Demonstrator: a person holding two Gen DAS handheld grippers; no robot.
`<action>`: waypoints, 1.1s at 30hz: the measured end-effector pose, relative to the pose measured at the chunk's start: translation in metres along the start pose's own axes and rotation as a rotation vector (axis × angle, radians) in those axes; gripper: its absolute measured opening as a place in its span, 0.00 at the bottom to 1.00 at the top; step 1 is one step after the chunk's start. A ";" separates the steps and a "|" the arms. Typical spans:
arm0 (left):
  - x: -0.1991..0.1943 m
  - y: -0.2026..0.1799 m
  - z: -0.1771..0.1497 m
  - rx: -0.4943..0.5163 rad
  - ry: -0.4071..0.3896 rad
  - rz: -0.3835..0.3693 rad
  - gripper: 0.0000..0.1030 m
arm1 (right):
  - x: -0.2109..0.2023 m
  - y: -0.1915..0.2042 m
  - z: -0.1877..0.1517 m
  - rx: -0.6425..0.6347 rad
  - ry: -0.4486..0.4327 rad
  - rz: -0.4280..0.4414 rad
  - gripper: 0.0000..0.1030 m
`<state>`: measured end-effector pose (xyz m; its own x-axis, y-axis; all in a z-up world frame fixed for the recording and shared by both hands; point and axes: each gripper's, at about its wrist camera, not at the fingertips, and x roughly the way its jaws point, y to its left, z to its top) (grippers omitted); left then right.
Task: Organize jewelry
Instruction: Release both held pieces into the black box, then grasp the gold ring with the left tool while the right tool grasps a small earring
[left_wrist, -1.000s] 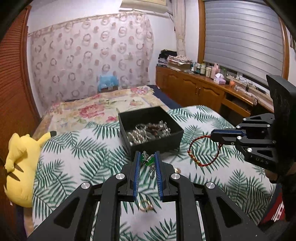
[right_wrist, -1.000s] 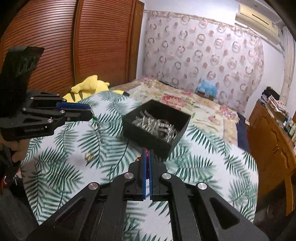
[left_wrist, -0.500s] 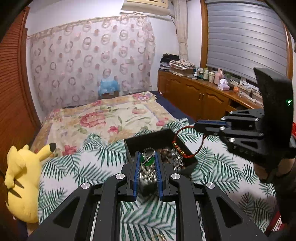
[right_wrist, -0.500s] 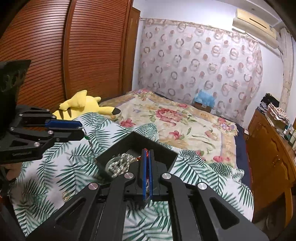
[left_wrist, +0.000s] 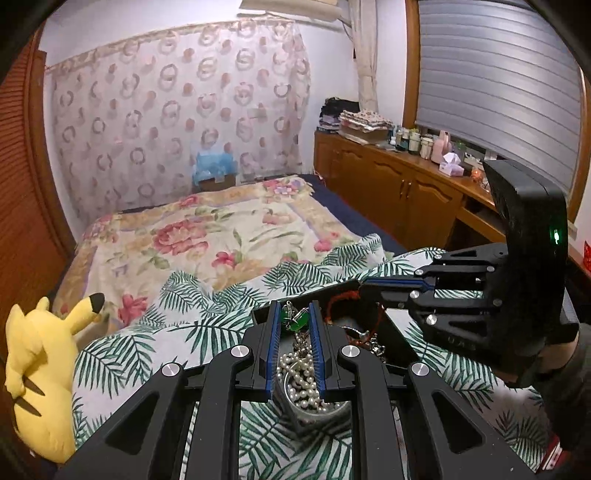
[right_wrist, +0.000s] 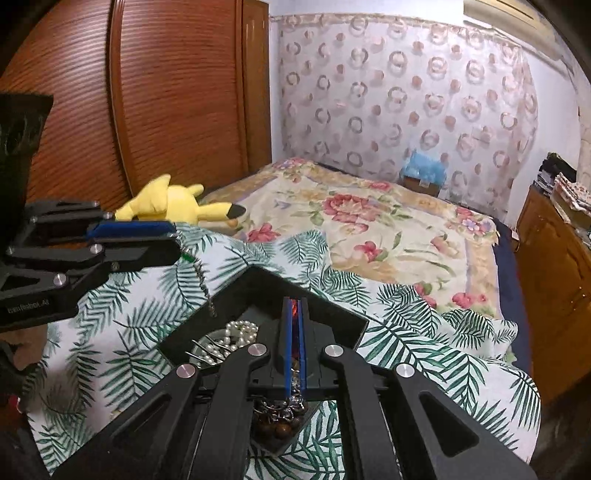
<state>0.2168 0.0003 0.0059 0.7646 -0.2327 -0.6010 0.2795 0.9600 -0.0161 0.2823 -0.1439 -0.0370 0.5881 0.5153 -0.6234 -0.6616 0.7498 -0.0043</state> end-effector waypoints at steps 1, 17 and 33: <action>0.003 0.001 0.000 0.000 0.005 0.000 0.14 | 0.001 -0.001 0.000 -0.002 0.000 -0.001 0.07; 0.052 0.000 0.002 0.008 0.088 -0.008 0.14 | -0.022 -0.013 -0.024 0.045 -0.006 -0.027 0.14; 0.023 -0.004 -0.011 -0.012 0.056 0.018 0.57 | -0.058 0.020 -0.066 0.069 0.003 0.030 0.21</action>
<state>0.2272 -0.0074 -0.0168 0.7358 -0.2069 -0.6448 0.2591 0.9658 -0.0142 0.2048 -0.1862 -0.0525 0.5671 0.5370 -0.6245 -0.6451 0.7610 0.0686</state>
